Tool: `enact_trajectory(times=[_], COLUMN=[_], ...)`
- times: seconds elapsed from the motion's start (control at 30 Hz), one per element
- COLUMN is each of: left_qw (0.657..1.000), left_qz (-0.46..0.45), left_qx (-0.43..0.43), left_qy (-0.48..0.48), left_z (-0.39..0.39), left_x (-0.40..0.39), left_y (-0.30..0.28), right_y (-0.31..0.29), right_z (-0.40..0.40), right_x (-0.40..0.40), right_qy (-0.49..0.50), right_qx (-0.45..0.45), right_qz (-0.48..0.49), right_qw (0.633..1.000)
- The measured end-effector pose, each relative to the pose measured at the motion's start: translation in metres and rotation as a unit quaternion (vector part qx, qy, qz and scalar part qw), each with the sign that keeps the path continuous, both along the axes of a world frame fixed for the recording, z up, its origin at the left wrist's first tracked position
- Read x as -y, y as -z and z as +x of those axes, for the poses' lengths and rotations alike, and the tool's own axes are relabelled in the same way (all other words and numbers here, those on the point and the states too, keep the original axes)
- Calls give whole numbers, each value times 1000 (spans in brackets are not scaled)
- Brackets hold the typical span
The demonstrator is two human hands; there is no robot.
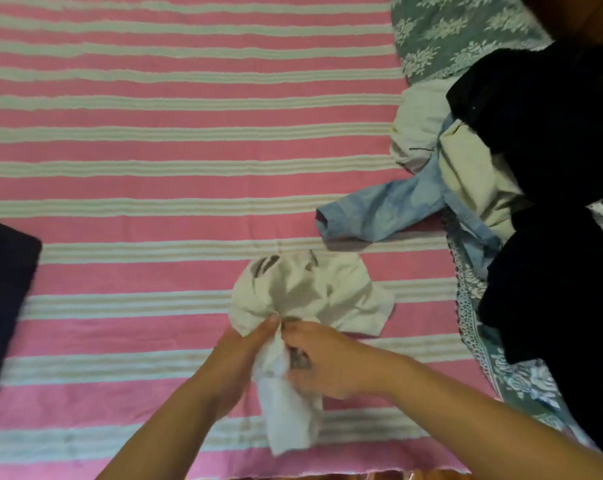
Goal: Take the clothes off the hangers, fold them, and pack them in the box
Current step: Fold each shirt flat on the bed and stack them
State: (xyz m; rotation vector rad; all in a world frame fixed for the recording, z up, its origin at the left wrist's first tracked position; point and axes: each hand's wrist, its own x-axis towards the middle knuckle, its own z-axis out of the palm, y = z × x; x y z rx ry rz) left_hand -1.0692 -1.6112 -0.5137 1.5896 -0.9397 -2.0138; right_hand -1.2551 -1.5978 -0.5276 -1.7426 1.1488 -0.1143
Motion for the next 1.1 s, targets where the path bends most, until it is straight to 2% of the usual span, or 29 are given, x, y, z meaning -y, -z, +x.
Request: enact_trajectory(times=[0.03,0.07,0.1,0.17,0.2,0.23,0.3,0.37,0.4,0.47,0.53,0.63,0.67,0.7,0.73,0.77,0.8,0.83,0.87,0.93,0.97,1.0,1.07,1.1], left_qw=[992,962,918,841,819,810,810,776,758,741,723,654,644,647,655,664,660,651,644,646,654,665,676,689], left_qz=[-85,-172,-233,-282,-286,-278,-211,-148,-125,-101,-126,-323,-370,-392,-399,-402,-410,-421,-434,-441,-435,-427,-423,-423], left_qx=[93,212,321,461,495,508,485,472,482,513,547,604,600,588,577,567,566,569,571,570,565,556,529,502], left_qy=[-11,-5,4,22,44,93,253,392,421,421,403,321,297,286,280,277,276,273,264,251,252,257,290,307], left_z=[12,29,49,88,105,115,118,103,94,84,83,87,83,75,63,50,37,26,20,17,19,21,28,34], left_x=[6,11,17,26,29,31,37,45,50,59,60,65,72,84,96,106,114,120,124,129,129,130,129,129], left_y=[4,12,23,49,67,84,117,153,168,193,207,210,212,213,214,215,217,221,224,230,232,233,229,224], right_y=[-1,1,8,24,38,51,84,116,133,154,165,150,155,176,196,197,190,173,154,144,141,148,158,164], right_z=[11,15,14,0,-8,-12,-18,-25,-30,-51,-92,-178,-219,-267,-305,-321,-311,-274,-223,-143,-107,-89,-44,-25], right_x=[7,18,32,62,78,93,121,146,160,184,196,181,186,191,198,203,201,191,174,162,154,152,129,120], right_qy=[-31,-20,15,89,88,62,-25,-96,-137,-186,-188,-101,-49,2,-17,-75,-105,-75,-74,-22,-5,-4,37,65], right_qx=[16,-5,-36,-154,-230,-299,-397,-444,-460,-507,-610,-772,-777,-759,-755,-749,-754,-742,-759,-731,-667,-568,-346,-246], right_qz=[3,-7,-29,-84,-118,-155,-243,-313,-348,-395,-333,-220,-197,-156,-118,-134,-132,-107,-174,-338,-408,-447,-368,-298], right_qw=[999,1000,999,980,962,939,885,834,805,743,695,588,595,633,644,644,635,657,623,592,624,691,862,920])
